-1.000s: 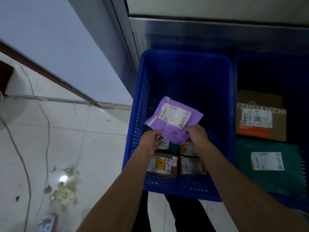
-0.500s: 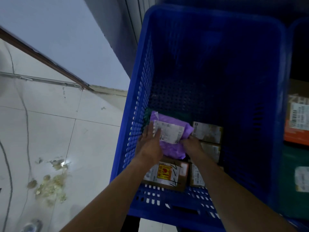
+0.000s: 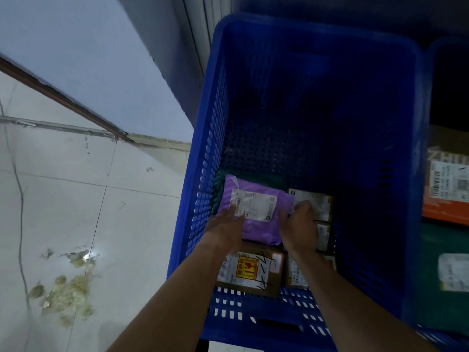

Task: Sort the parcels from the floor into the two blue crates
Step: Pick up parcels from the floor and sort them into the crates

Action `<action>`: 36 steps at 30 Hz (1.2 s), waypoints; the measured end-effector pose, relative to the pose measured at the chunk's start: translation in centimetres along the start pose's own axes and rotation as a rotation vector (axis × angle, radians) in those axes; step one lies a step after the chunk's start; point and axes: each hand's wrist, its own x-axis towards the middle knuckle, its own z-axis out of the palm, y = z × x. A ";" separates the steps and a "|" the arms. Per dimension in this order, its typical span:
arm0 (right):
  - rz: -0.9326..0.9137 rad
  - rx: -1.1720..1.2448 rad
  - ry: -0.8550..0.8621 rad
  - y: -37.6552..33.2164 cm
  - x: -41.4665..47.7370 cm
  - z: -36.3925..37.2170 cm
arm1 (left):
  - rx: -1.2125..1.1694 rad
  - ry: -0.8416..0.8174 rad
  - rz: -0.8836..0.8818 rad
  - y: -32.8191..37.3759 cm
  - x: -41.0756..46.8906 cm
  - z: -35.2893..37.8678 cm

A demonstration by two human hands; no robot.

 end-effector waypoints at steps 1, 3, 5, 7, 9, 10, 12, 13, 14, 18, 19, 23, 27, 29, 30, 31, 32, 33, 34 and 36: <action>-0.020 0.022 -0.012 -0.3 -0.4 -0.5 | 0.019 0.000 0.006 0.1 -0.3 -0.3; -0.051 0.043 -0.048 -1.1 -1.3 -1.5 | 0.042 0.005 0.013 0.3 -1.2 -0.9; -0.044 0.051 -0.089 -2.0 -2.4 -2.3 | 0.052 0.015 0.030 0.7 -2.8 -1.6; 0.006 0.077 -0.123 -2.6 -3.6 -3.1 | 0.056 0.031 0.045 1.2 -4.6 -2.3; 0.039 0.118 -0.157 -3.5 -4.8 -3.9 | 0.060 0.044 0.057 1.4 -6.5 -3.3; 0.039 0.124 -0.179 -4.2 -5.5 -4.4 | 0.061 0.044 0.066 1.5 -7.4 -4.0; 0.036 0.088 -0.222 -5.6 -7.2 -5.9 | 0.069 0.040 0.090 1.7 -9.4 -5.4; 0.032 0.077 -0.244 -6.1 -8.1 -6.7 | 0.080 0.043 0.106 1.8 -10.4 -6.2; 0.031 0.075 -0.268 -6.6 -9.0 -7.4 | 0.109 0.051 0.125 1.7 -11.5 -7.0; 0.032 -0.044 -0.424 -8.0 -12.4 -9.8 | 0.311 0.077 0.219 1.5 -15.5 -9.6; 0.038 -0.065 -0.463 -8.4 -13.4 -10.2 | 0.325 0.082 0.233 1.4 -16.5 -10.3; 0.034 -0.090 -0.511 -10.0 -17.0 -10.4 | 0.382 0.108 0.289 0.6 -19.9 -12.8; 0.051 -0.050 -0.483 -11.8 -20.1 -10.9 | 0.477 0.108 0.292 -0.7 -22.7 -14.7; 0.043 -0.071 -0.467 -12.5 -21.7 -11.6 | 0.470 0.127 0.283 -1.1 -23.8 -14.8; 0.027 -0.077 -0.458 -12.6 -22.5 -11.8 | 0.457 0.130 0.280 -1.3 -24.3 -14.7; 0.018 -0.084 -0.447 -12.8 -23.3 -12.2 | 0.450 0.125 0.278 -1.5 -24.9 -14.6; 0.017 -0.084 -0.433 -12.7 -23.9 -12.3 | 0.437 0.122 0.277 -1.6 -25.4 -14.4; 0.021 -0.082 -0.419 -12.5 -24.6 -12.5 | 0.423 0.126 0.276 -1.8 -26.0 -14.1; 0.011 -0.082 -0.400 -12.4 -25.3 -12.8 | 0.414 0.132 0.274 -1.8 -26.6 -13.8; 0.003 -0.086 -0.375 -12.1 -27.0 -13.8 | 0.398 0.155 0.266 -1.8 -28.2 -13.1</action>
